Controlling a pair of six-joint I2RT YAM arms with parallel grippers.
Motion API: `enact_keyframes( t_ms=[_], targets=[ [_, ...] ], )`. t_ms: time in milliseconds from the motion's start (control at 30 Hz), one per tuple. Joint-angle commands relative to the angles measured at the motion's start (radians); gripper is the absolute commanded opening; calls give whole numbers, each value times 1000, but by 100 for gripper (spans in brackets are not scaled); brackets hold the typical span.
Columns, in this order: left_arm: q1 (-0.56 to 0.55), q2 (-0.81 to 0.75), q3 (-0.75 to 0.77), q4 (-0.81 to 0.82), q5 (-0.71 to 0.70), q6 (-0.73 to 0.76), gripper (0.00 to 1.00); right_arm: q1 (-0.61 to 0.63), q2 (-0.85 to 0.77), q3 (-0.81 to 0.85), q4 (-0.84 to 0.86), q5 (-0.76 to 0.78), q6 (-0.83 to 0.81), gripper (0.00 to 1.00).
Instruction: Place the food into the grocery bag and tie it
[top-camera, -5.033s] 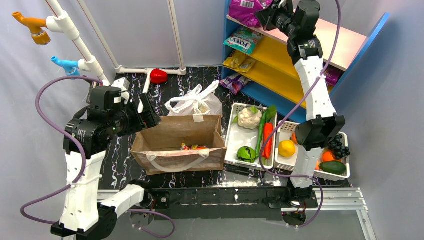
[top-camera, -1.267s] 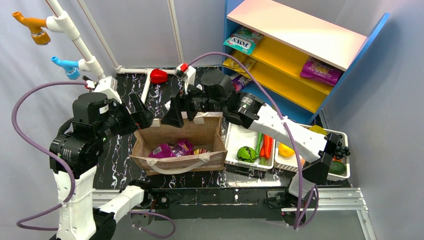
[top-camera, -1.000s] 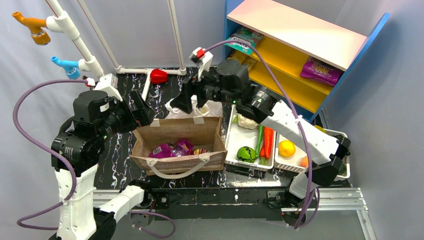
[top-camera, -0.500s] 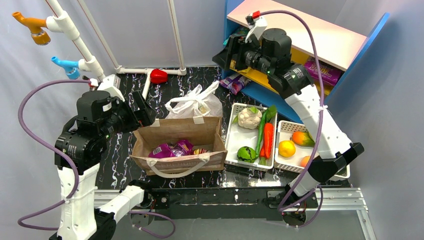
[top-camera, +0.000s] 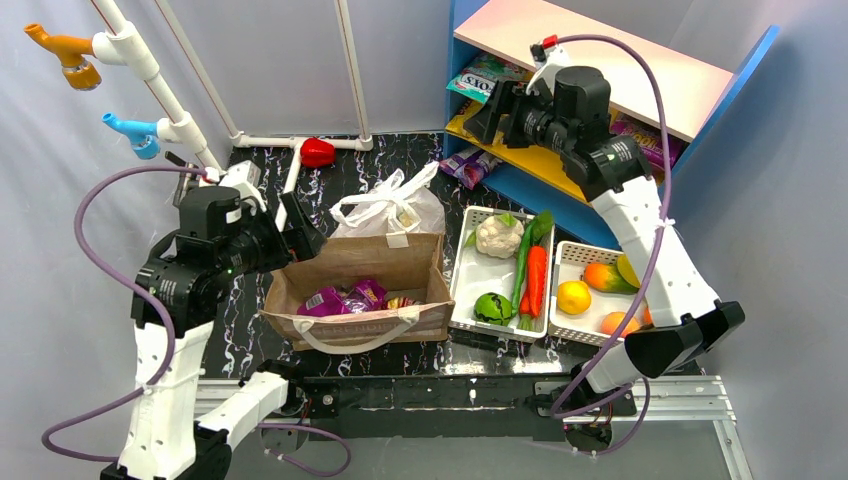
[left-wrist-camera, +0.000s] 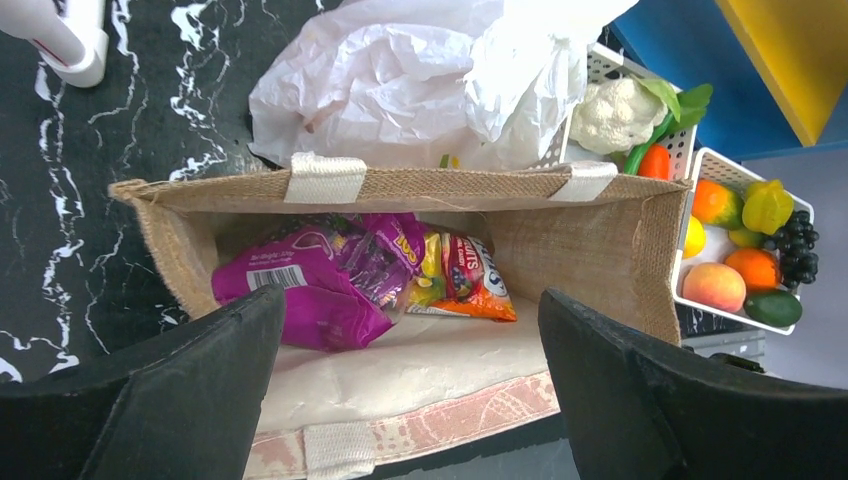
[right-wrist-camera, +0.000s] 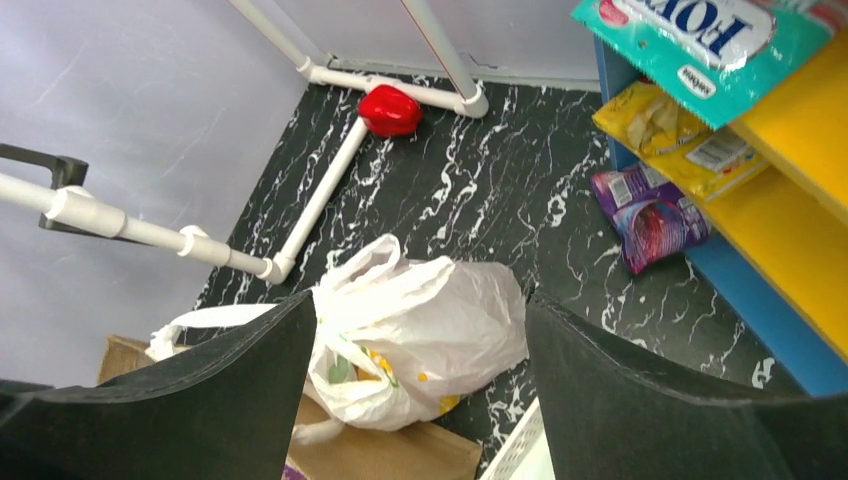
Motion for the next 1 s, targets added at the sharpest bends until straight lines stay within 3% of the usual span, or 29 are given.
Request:
enact_keyframes(
  t_ms=[0,333,700,967],
  targets=[
    [7,16,-44,51,68,-9,98,-4,-70,-66,0,-37,-9,83],
    [-4,142,-46,275,216,1,98,-4,-133,-239,-61,-145,55,77],
    [-185,372,102,374,114,193,98,4,-220,-326,-135,-215,40,77],
    [-196,527,203,399,153,277,98,68,-363,-477,-133,-233,-2,79]
  ],
)
